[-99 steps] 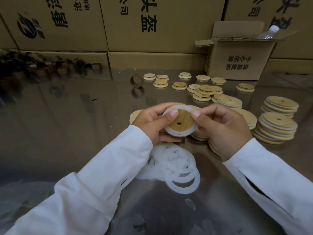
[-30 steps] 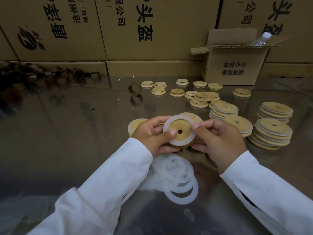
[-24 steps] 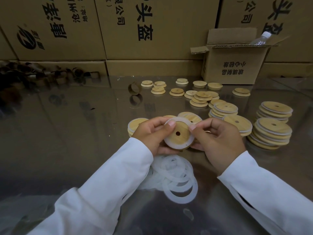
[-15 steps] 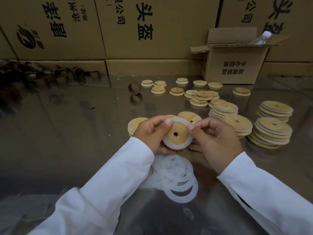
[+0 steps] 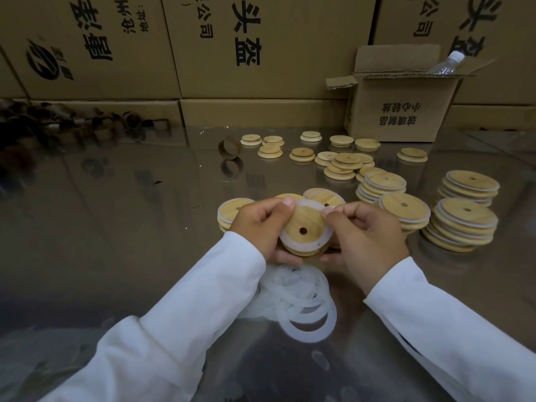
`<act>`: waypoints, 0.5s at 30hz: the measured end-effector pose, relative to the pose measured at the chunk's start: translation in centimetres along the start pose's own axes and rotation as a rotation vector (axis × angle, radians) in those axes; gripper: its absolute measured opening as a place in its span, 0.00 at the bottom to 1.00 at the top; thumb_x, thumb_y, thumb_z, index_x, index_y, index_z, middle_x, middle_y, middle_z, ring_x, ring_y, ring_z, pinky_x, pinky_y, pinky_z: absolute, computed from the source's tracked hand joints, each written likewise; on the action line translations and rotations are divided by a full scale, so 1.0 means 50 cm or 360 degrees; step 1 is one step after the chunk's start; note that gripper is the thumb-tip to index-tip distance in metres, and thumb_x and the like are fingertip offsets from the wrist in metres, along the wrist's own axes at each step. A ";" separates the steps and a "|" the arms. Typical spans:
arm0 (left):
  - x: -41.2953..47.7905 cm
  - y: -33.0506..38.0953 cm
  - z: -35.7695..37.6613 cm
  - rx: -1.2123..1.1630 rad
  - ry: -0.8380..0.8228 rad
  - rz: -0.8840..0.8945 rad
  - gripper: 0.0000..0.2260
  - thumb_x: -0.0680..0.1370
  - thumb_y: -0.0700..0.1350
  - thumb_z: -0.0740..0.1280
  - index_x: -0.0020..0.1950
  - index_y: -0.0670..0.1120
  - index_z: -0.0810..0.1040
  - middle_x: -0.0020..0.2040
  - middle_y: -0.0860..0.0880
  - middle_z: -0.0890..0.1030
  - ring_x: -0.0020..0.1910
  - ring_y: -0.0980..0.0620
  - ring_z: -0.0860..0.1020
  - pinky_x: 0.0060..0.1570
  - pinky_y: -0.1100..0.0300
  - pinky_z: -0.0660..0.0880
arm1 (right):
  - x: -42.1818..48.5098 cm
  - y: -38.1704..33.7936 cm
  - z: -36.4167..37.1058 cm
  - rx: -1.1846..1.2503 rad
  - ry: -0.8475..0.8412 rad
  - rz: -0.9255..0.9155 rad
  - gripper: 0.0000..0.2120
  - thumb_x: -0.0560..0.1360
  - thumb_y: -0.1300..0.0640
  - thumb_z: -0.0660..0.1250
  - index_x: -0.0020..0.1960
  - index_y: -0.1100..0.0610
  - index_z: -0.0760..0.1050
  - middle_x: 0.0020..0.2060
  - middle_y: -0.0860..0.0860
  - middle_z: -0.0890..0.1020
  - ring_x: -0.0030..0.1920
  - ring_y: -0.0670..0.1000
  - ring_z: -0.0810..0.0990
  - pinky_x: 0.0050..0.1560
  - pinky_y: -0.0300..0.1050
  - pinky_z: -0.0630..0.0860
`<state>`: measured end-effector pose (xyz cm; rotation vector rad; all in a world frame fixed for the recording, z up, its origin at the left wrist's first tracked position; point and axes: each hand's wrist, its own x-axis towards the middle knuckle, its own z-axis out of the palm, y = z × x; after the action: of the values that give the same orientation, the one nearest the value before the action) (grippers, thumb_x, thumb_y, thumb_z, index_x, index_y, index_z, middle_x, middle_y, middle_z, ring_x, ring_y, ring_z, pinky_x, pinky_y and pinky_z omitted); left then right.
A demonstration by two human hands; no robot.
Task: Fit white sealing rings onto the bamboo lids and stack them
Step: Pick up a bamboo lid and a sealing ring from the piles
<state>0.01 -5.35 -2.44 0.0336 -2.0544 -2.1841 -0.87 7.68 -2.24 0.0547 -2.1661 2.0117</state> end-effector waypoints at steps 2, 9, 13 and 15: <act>0.001 0.000 0.000 -0.0018 0.0020 0.0019 0.09 0.78 0.47 0.62 0.42 0.48 0.80 0.41 0.43 0.80 0.32 0.48 0.82 0.24 0.61 0.76 | 0.000 0.001 0.002 -0.0009 0.0002 0.0005 0.06 0.72 0.58 0.68 0.36 0.54 0.77 0.38 0.55 0.81 0.32 0.47 0.80 0.29 0.45 0.80; 0.006 -0.005 -0.011 -0.0058 -0.0078 0.0044 0.07 0.76 0.45 0.63 0.43 0.45 0.79 0.35 0.48 0.82 0.34 0.49 0.82 0.26 0.62 0.77 | -0.001 -0.003 -0.003 -0.0001 -0.0063 -0.0063 0.05 0.73 0.58 0.67 0.38 0.54 0.75 0.40 0.54 0.81 0.38 0.48 0.80 0.30 0.43 0.81; 0.006 0.000 -0.017 -0.0067 -0.0114 0.0130 0.05 0.76 0.41 0.63 0.44 0.44 0.78 0.32 0.50 0.82 0.32 0.51 0.82 0.26 0.62 0.77 | -0.001 -0.004 -0.003 0.0024 -0.0079 -0.0088 0.06 0.74 0.60 0.65 0.38 0.55 0.73 0.39 0.55 0.81 0.41 0.51 0.81 0.33 0.46 0.81; 0.005 0.003 -0.017 -0.0048 -0.0082 0.0187 0.05 0.77 0.40 0.63 0.44 0.45 0.78 0.32 0.51 0.82 0.32 0.52 0.82 0.26 0.62 0.78 | -0.003 -0.003 -0.003 0.0008 -0.0088 -0.0128 0.07 0.75 0.60 0.65 0.38 0.54 0.73 0.39 0.53 0.81 0.41 0.50 0.81 0.33 0.45 0.81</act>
<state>-0.13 -6.20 -2.32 -0.1445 -1.9951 -2.1660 -0.70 7.81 -2.10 0.1971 -2.1548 1.9945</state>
